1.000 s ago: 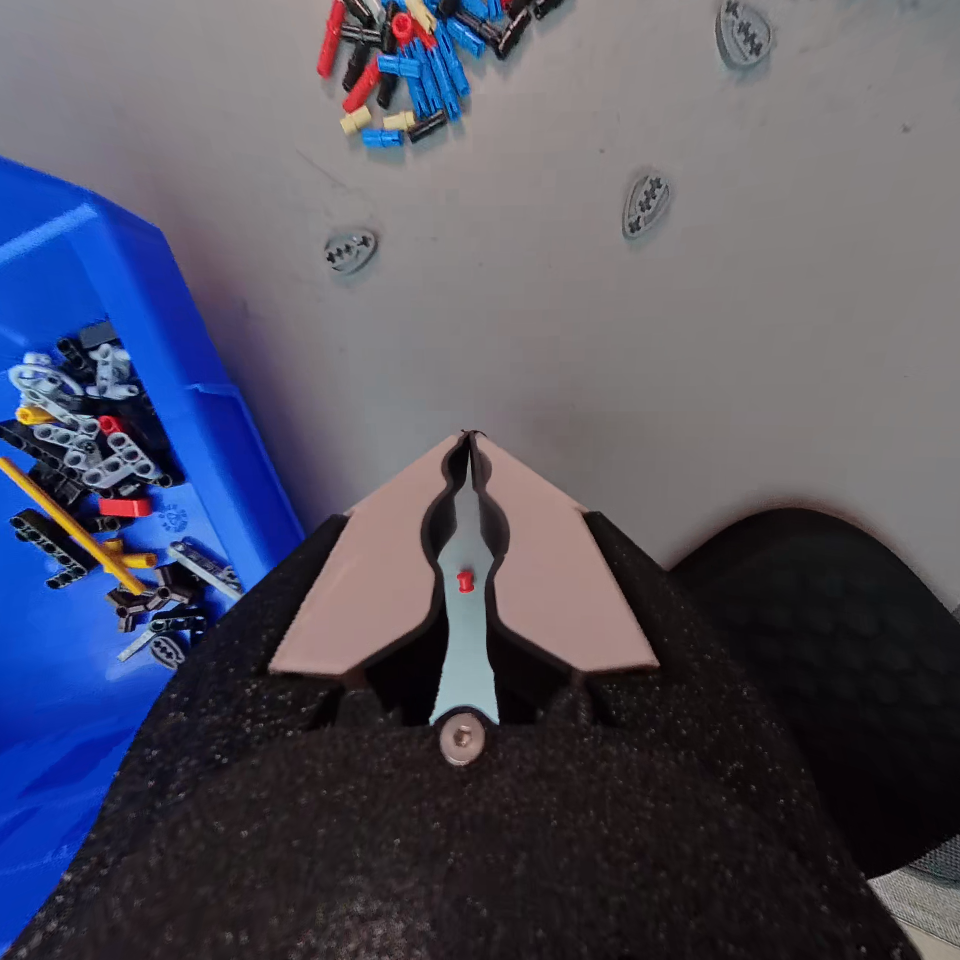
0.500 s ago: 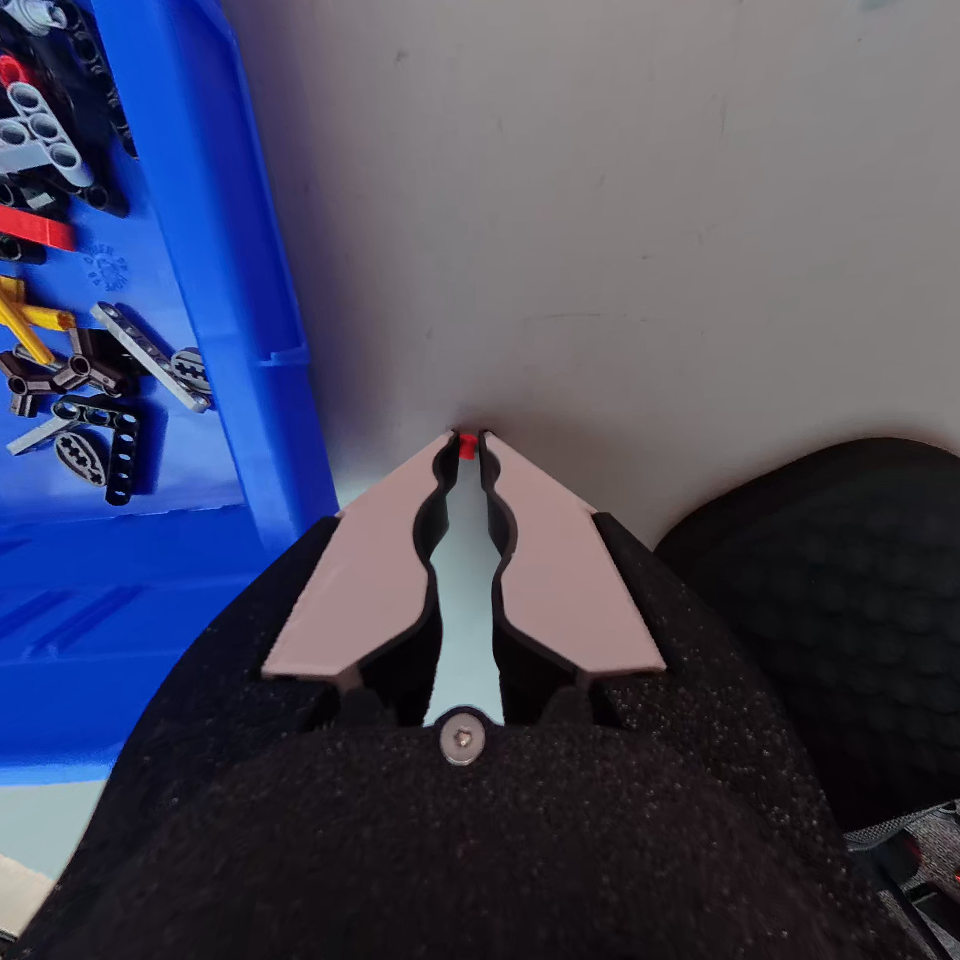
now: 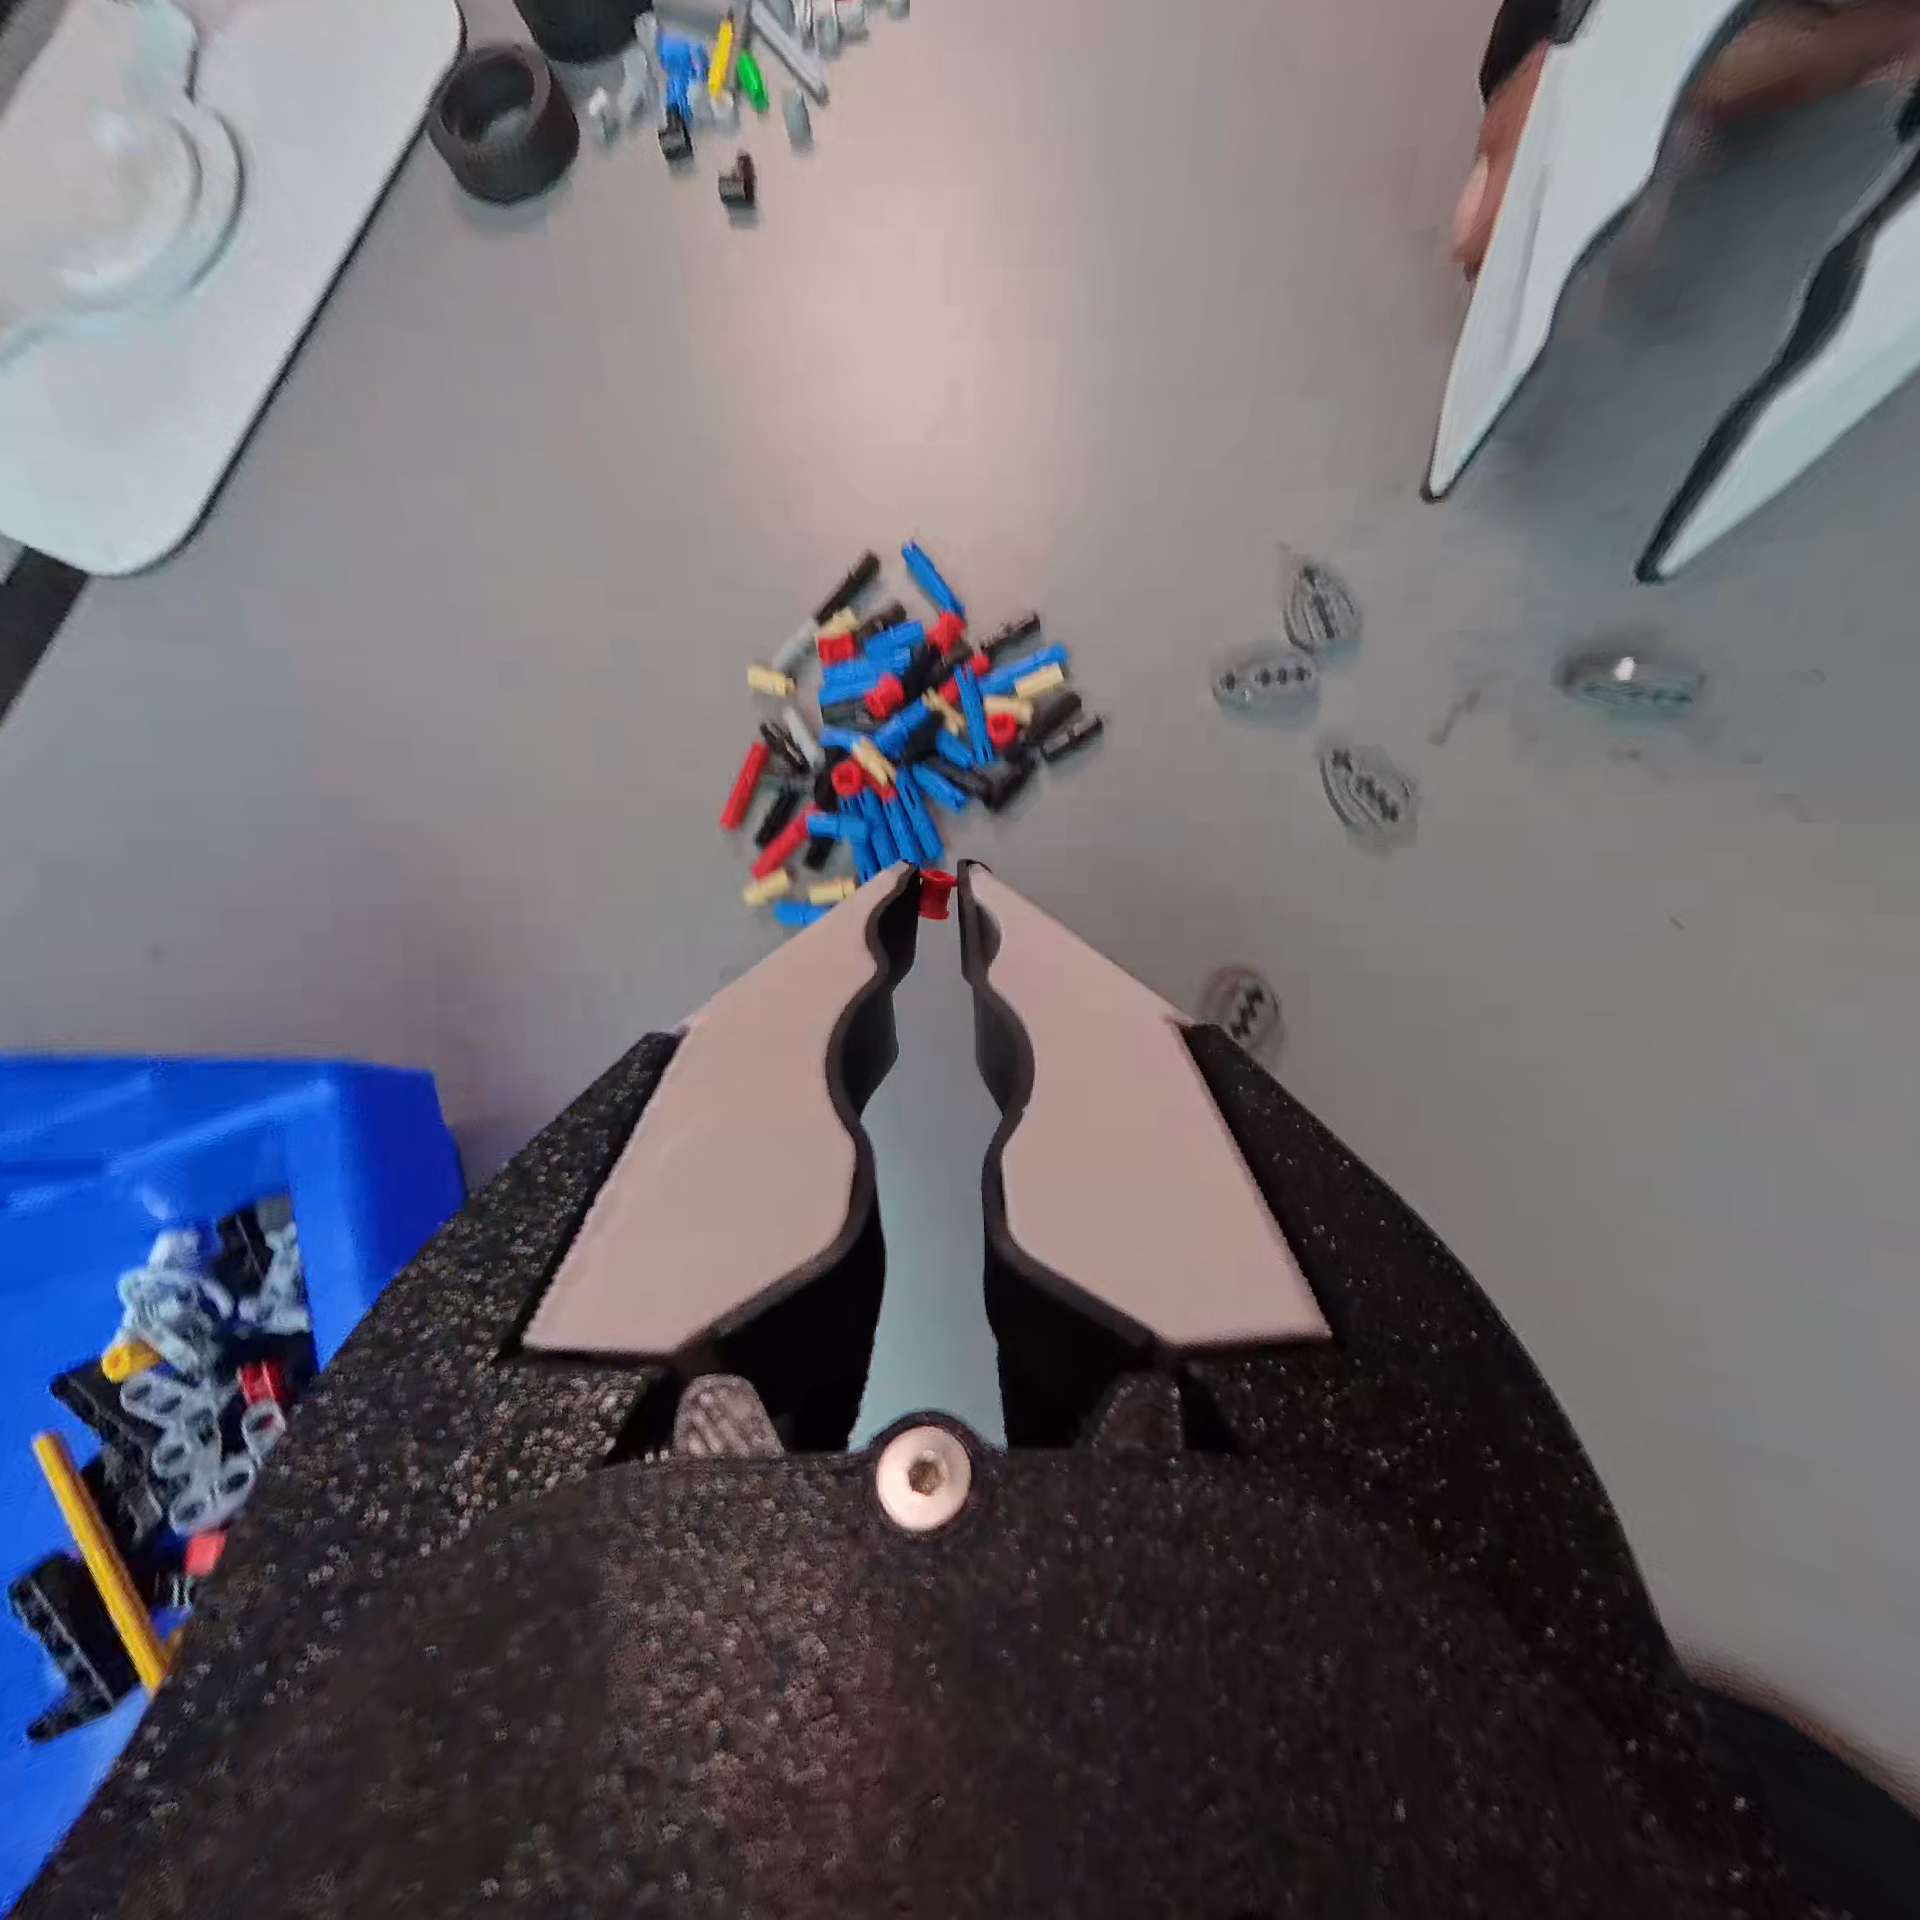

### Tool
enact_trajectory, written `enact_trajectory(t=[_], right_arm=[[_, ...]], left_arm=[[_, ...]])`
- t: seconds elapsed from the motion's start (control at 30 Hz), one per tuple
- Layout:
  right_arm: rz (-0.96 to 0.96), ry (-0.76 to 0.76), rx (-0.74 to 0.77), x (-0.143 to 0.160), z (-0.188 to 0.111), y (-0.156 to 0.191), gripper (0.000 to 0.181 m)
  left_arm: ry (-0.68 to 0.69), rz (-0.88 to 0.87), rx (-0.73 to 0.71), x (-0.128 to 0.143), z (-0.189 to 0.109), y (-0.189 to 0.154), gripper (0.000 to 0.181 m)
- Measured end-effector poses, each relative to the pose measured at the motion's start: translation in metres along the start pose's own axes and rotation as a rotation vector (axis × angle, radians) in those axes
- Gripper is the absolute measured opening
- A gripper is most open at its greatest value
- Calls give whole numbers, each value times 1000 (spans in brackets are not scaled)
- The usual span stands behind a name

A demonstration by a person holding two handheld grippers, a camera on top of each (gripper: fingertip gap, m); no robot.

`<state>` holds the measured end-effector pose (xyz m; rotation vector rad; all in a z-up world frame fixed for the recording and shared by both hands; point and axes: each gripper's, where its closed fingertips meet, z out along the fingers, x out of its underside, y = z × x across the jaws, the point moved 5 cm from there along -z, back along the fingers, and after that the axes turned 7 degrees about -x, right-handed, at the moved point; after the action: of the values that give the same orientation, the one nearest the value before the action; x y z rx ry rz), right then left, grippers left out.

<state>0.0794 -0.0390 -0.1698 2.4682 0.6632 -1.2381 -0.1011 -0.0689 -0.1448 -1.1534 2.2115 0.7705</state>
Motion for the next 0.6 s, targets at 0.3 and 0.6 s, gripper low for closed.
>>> enact_trajectory(t=[0.3, 0.6], right_arm=[[-37, 0, 24, -1, 3, 1, 39], [-11, -71, 60, -5, -6, -8, 39]], left_arm=[[-87, -123, 13, -28, 49, 18, 21], [-461, -270, 95, -19, -22, -8, 37]])
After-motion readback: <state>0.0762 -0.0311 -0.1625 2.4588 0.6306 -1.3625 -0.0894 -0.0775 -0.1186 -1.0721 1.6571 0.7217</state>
